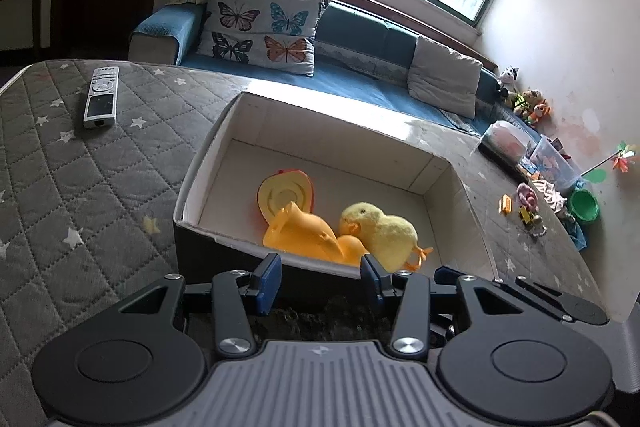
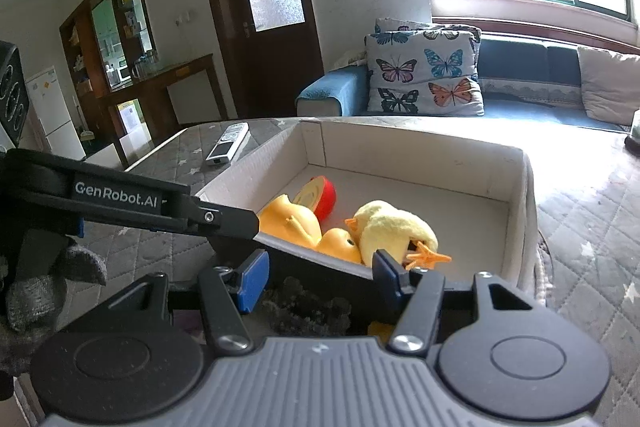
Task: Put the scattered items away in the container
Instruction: 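Move the right tool down to the small yellow duck beside the box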
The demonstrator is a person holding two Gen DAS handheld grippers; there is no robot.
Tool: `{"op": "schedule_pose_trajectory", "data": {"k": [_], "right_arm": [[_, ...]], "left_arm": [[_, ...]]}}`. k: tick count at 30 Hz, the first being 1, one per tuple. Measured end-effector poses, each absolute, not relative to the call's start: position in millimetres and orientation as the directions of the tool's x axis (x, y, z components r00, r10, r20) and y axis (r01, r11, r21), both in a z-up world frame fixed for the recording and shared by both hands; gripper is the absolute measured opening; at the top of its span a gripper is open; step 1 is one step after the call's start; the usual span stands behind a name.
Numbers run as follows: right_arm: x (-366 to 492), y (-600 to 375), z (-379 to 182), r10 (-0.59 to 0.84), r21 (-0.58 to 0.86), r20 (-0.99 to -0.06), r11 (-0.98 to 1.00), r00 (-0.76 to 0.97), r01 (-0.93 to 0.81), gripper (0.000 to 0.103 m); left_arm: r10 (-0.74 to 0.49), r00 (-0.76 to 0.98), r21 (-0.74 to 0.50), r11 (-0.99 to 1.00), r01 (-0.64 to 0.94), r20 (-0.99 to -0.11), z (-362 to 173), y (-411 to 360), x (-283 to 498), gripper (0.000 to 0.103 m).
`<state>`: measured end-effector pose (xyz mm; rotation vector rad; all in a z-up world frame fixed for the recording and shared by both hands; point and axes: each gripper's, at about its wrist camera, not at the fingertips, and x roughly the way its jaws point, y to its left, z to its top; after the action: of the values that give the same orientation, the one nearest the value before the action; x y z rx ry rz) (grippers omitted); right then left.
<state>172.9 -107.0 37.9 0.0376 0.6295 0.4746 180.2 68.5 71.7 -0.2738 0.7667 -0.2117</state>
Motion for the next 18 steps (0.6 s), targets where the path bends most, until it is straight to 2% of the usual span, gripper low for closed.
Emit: {"op": "schedule_pose_trajectory", "data": {"k": [13, 18], "right_arm": [[146.0, -126.5, 35.2, 0.423, 0.179, -0.562, 0.901, 0.711, -0.394, 0.059], [134.5, -135.3, 33.3, 0.410, 0.172, -0.562, 0.907, 0.718, -0.384, 0.064]], "left_arm": [[-0.297, 0.676, -0.299, 0.947, 0.118, -0.674, 62.5, 45.4, 158.1, 0.046], [-0.312, 0.657, -0.299, 0.944, 0.136, -0.686, 55.0, 33.1, 153.1, 0.046]]}}
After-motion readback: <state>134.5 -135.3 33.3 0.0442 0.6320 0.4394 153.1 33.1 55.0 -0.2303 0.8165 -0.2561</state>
